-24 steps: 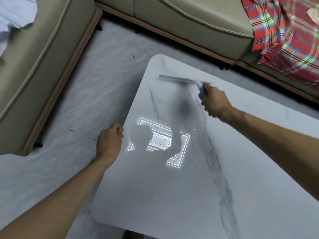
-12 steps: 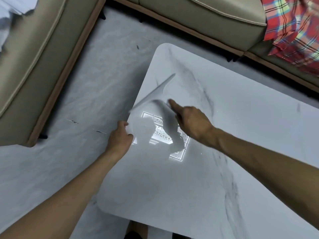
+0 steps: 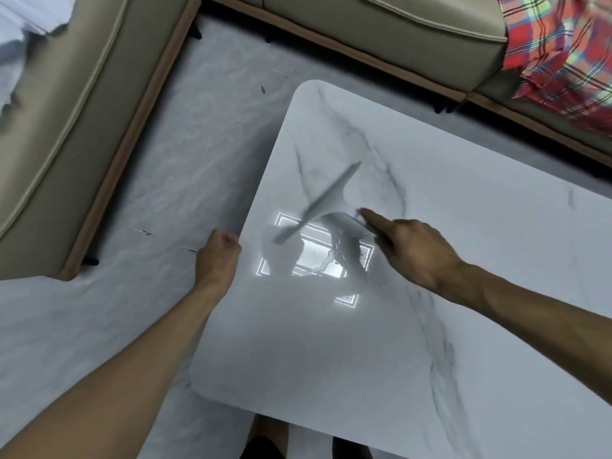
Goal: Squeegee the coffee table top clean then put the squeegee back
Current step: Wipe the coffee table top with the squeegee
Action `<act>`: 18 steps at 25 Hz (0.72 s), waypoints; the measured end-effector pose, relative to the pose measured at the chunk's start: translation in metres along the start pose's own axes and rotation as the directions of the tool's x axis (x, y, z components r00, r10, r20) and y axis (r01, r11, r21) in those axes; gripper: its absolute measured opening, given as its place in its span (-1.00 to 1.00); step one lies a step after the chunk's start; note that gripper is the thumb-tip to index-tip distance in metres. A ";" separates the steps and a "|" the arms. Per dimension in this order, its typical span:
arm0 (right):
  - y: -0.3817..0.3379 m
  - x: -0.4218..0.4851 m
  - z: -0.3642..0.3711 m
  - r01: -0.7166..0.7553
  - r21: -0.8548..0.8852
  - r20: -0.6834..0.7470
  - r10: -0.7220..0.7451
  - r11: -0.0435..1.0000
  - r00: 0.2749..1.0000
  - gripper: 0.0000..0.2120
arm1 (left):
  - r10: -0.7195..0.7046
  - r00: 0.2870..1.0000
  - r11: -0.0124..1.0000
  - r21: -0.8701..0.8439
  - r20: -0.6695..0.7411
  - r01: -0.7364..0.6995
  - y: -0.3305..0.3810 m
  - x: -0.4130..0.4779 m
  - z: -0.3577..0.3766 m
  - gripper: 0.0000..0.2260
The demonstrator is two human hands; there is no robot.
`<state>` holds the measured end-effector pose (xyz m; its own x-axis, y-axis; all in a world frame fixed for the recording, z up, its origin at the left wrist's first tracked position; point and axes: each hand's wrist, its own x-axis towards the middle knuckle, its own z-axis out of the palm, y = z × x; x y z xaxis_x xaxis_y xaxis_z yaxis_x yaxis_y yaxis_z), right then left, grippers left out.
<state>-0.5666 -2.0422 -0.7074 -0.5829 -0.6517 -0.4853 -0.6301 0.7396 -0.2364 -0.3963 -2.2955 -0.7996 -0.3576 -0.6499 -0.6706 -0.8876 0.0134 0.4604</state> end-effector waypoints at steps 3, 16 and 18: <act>-0.060 0.054 0.024 0.073 0.066 -0.043 -0.070 0.995 0.997 -0.50 | -0.106 0.978 0.991 -0.099 -0.178 0.090 -0.024 -0.012 -0.003 -0.77; 0.046 -0.058 0.034 0.094 -0.185 0.083 -0.079 0.978 0.993 -0.48 | 0.058 0.996 0.998 0.042 -0.066 -0.055 -0.042 -0.046 0.018 -0.74; 0.050 -0.070 0.025 0.089 -0.175 0.078 -0.077 0.981 0.994 -0.52 | 0.087 0.987 0.996 0.003 -0.132 -0.087 -0.049 -0.051 0.014 -0.80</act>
<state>-0.5447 -1.9551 -0.7061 -0.4909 -0.6913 -0.5302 -0.7597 0.6376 -0.1278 -0.3387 -2.2526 -0.7960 -0.3917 -0.7410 -0.5454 -0.8541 0.0723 0.5151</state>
